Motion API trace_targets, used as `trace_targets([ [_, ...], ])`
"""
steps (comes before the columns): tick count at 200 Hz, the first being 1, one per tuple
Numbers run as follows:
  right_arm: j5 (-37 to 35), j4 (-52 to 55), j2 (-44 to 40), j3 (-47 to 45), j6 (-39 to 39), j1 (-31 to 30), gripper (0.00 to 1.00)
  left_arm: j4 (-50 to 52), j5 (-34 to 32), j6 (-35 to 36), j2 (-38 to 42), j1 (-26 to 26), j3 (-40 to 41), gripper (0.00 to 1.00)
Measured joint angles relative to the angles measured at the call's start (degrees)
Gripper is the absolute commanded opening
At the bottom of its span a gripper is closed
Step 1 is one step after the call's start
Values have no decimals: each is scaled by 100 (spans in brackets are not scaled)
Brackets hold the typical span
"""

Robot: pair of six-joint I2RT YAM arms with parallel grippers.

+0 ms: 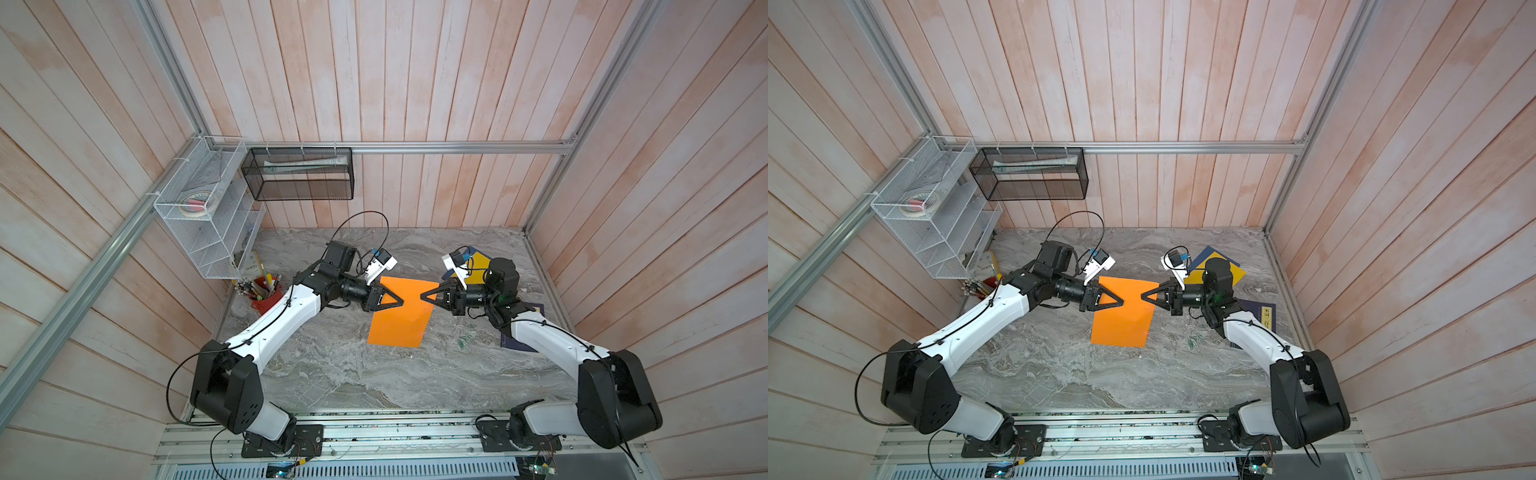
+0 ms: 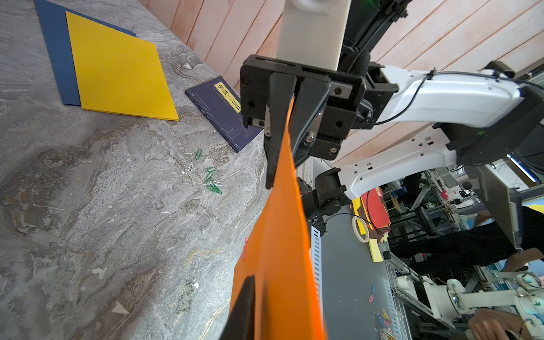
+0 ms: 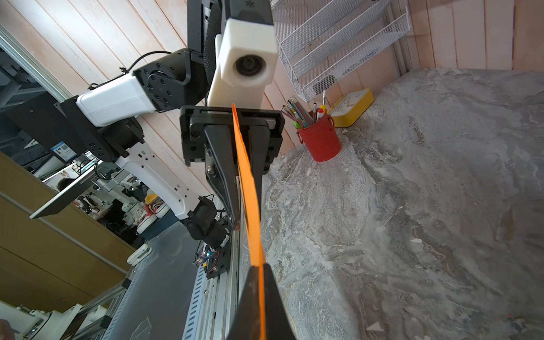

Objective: Unclip the paperclips from the documents
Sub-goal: Adjust the document.

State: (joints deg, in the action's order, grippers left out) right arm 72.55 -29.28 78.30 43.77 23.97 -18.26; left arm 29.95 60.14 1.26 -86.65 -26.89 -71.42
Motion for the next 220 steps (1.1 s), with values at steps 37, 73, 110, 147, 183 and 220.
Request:
trace_targets([
  [37, 2, 2, 0, 22, 2, 9, 0, -48, -4, -66, 0, 0, 39, 5],
  [73, 24, 42, 0, 26, -15, 9, 25, -188, -44, -109, 2, 2, 107, 0],
  [110, 138, 278, 0, 26, -164, 11, 36, -496, 92, -273, 42, 142, 341, 0],
  [147, 238, 409, 0, 24, -278, 35, 38, -597, 256, -326, 131, 289, 389, 0],
  [183, 256, 645, 0, 24, -431, 42, 38, -664, 339, -326, 186, 289, 398, 0],
  [220, 256, 728, 0, 24, -474, 42, 32, -686, 393, -326, 201, 291, 413, 0],
])
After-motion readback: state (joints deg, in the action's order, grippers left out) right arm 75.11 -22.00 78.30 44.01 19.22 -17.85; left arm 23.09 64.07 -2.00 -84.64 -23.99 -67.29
